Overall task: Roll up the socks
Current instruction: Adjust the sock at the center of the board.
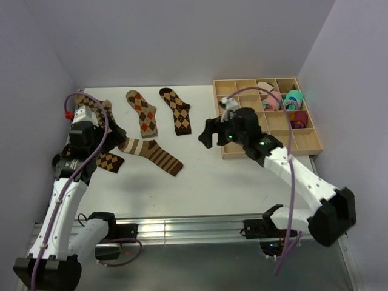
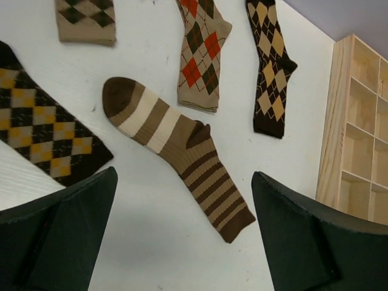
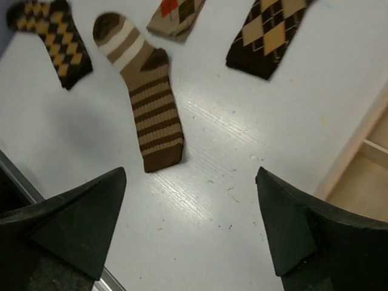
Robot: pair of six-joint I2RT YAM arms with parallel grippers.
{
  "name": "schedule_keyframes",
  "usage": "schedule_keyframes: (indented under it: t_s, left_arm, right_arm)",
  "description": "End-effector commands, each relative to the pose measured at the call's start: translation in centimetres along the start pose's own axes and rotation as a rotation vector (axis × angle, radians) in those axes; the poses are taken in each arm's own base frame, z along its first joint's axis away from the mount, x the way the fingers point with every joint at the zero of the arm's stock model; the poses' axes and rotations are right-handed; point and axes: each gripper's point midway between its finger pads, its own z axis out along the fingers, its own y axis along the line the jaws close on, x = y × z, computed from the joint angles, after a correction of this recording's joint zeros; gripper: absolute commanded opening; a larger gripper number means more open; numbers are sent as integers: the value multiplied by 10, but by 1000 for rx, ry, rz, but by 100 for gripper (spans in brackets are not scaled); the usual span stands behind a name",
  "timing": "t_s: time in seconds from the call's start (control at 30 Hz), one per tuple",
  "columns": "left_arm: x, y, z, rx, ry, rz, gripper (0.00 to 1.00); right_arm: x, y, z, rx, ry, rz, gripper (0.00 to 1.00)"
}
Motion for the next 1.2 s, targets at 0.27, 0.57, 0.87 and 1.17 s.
schedule_keyframes:
  t_s: [0.27, 0.57, 0.87, 1.17]
  left_arm:
    - [15, -24, 75, 20, 42, -243, 100]
    - [42, -16, 149, -118, 48, -277, 99]
    - [80, -2, 212, -219, 121, -231, 100]
    - [133, 1, 226, -247, 220, -161, 99]
  right_arm:
    - [45, 55, 119, -95, 241, -225, 69]
    - [123, 71, 169, -136, 417, -291, 59]
    - [171, 69, 178, -94, 516, -348, 49]
    - [207, 61, 140, -11, 618, -342, 45]
